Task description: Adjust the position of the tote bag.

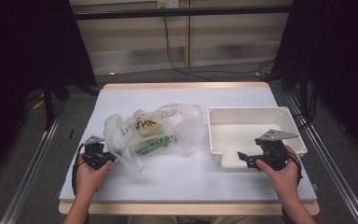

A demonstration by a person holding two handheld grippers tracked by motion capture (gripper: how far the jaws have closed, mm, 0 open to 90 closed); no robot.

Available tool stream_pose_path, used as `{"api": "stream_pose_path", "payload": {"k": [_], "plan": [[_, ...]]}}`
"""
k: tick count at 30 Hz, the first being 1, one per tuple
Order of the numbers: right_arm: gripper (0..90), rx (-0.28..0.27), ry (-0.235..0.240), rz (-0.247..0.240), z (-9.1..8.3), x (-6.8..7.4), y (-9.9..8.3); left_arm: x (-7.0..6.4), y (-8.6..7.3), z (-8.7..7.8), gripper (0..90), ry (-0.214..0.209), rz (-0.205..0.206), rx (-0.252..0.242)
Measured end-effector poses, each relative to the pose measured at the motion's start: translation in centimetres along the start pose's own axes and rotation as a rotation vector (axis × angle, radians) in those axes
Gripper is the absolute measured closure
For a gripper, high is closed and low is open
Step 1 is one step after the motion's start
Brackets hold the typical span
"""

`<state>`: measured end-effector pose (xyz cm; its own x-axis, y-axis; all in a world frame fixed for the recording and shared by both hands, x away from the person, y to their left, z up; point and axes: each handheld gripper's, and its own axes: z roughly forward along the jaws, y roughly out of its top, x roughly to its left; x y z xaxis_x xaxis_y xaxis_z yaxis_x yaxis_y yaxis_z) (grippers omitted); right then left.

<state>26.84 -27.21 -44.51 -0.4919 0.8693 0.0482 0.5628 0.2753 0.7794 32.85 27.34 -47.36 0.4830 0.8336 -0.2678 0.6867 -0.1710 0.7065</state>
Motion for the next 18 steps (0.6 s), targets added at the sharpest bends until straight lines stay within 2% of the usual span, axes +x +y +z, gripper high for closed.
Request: {"api": "stream_pose_path", "payload": {"k": [2,3,5,8,10,12,14,15,18], "plan": [[11.2,0.002,-0.008,0.010,-0.1,0.0,0.0,0.3,0.1,0.0,90.0,-0.004,-0.018,-0.008],[11.3,0.003,-0.003,0.009,-0.1,-0.1,0.0,0.5,0.2,-0.1,90.0,0.004,-0.009,0.001],[11.2,0.003,-0.004,0.009,-0.1,-0.1,0.0,1.1,0.5,-0.2,90.0,0.005,-0.022,-0.004],[11.2,0.010,0.000,0.012,0.1,-0.1,-0.1,1.9,1.2,-0.3,90.0,0.019,0.008,0.009],[11.1,0.006,0.025,0.025,0.1,0.0,0.0,2.5,1.8,-0.2,90.0,0.026,-0.003,0.006],[11.1,0.004,0.024,0.009,0.2,0.4,0.3,3.2,2.1,-0.1,90.0,0.032,-0.003,0.006],[11.1,0.005,0.029,0.014,0.2,0.5,0.3,3.8,2.4,0.0,90.0,0.037,-0.020,-0.005],[11.1,0.006,0.032,0.004,0.3,0.6,0.5,4.2,2.6,0.1,90.0,0.040,-0.008,0.003],[11.1,0.004,0.038,-0.009,0.5,0.9,1.0,4.5,2.9,0.1,90.0,0.050,-0.026,-0.018]]}}
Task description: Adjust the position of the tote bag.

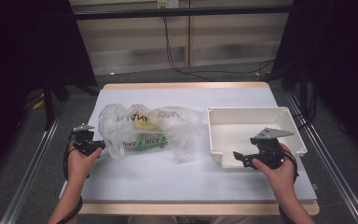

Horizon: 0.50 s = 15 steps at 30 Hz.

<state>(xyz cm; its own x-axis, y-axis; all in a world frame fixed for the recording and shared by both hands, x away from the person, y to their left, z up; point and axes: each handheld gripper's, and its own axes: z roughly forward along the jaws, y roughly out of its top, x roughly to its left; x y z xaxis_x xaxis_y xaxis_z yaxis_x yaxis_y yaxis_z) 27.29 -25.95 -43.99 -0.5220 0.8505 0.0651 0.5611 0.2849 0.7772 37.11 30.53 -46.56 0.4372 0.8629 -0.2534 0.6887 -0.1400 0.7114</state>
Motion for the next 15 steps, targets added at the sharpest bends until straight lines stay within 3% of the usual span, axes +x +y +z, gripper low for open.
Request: {"api": "stream_pose_path", "payload": {"k": [4,6,7,10,12,15], "plan": [[11.1,-0.006,0.009,-0.018,0.1,0.3,0.7,0.0,-0.4,-0.3,88.5,-0.004,-0.009,-0.012],[11.1,-0.006,0.014,-0.026,0.2,0.5,0.8,0.0,-0.8,-0.6,83.4,-0.001,-0.001,0.001],[11.1,-0.003,0.023,-0.033,0.3,0.7,0.9,-0.1,-1.1,-0.7,75.9,0.004,-0.008,-0.012],[11.1,-0.003,0.023,-0.035,0.4,0.9,1.0,-0.5,-1.9,-1.2,74.9,-0.003,0.003,0.004],[11.2,-0.006,0.027,-0.042,0.3,1.1,1.2,-1.0,-2.4,-1.6,64.8,-0.004,0.019,0.003],[11.2,-0.003,0.034,-0.042,0.4,1.2,1.3,-1.5,-3.2,-2.1,61.4,-0.002,0.034,0.003]]}}
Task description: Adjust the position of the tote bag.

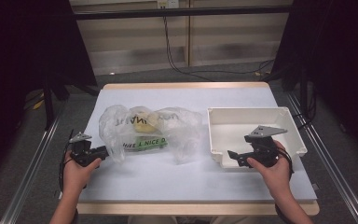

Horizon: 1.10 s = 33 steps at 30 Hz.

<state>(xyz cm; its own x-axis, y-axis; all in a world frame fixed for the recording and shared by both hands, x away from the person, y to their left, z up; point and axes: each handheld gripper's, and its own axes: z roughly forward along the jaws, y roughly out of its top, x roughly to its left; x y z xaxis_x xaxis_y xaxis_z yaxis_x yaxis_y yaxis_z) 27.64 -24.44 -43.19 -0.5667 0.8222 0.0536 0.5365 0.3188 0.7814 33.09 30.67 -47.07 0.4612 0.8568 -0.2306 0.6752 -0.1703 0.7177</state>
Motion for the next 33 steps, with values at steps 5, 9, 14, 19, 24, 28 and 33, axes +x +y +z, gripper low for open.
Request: {"api": "stream_pose_path", "payload": {"k": [5,9,14,19,24,28,33], "plan": [[11.2,0.009,0.013,-0.009,0.5,0.3,0.1,-1.4,-0.9,-0.4,55.1,-0.021,0.029,0.009],[11.2,0.012,0.014,-0.012,0.7,0.5,0.2,-2.4,-1.2,-0.9,51.4,-0.041,0.054,0.007],[11.2,0.009,0.013,-0.017,0.6,0.5,0.1,-4.0,-1.6,-1.3,46.8,-0.074,0.090,0.018],[11.2,0.005,0.010,-0.012,0.4,0.4,0.1,-5.0,-2.0,-1.1,48.5,-0.116,0.072,0.012],[11.1,0.012,0.002,-0.017,0.4,0.5,0.0,-6.3,-2.2,-0.7,55.7,-0.165,0.080,0.020],[11.1,0.022,0.012,-0.022,0.6,0.8,0.2,-7.0,-1.8,-0.6,60.4,-0.190,0.094,0.004],[11.1,0.027,0.016,-0.052,0.6,1.2,1.1,-8.2,-1.4,-0.4,63.0,-0.204,0.118,-0.011]]}}
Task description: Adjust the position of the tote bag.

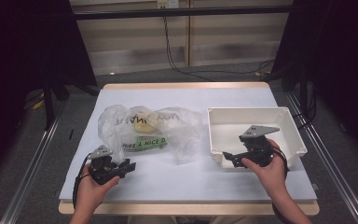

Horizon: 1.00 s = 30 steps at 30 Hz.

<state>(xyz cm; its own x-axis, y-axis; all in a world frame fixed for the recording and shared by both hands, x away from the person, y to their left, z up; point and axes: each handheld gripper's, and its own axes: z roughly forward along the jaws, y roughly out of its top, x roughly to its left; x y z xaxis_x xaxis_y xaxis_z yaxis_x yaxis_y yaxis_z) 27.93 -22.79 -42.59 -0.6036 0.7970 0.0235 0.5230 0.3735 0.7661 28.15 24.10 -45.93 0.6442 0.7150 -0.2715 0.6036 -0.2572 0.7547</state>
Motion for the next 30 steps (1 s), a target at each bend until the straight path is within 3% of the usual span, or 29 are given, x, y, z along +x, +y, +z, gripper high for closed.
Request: {"api": "stream_pose_path", "payload": {"k": [5,12,19,23,30], "plan": [[11.5,0.011,0.001,-0.017,0.2,0.3,1.0,-1.1,0.6,0.7,64.7,-0.012,0.028,0.019],[13.0,0.030,-0.001,-0.030,0.3,0.1,2.2,-2.3,2.0,1.6,65.6,-0.024,0.056,-0.001],[13.0,0.038,0.005,-0.027,-0.1,-0.4,2.4,-2.7,2.4,2.3,64.9,0.000,0.057,0.003],[13.1,0.017,0.003,-0.018,-0.7,-0.9,2.5,-2.7,2.2,2.1,64.2,0.000,0.051,-0.005],[15.4,0.003,0.025,-0.041,-0.9,-0.2,3.8,-2.3,1.9,1.1,62.3,0.026,0.032,-0.020]]}}
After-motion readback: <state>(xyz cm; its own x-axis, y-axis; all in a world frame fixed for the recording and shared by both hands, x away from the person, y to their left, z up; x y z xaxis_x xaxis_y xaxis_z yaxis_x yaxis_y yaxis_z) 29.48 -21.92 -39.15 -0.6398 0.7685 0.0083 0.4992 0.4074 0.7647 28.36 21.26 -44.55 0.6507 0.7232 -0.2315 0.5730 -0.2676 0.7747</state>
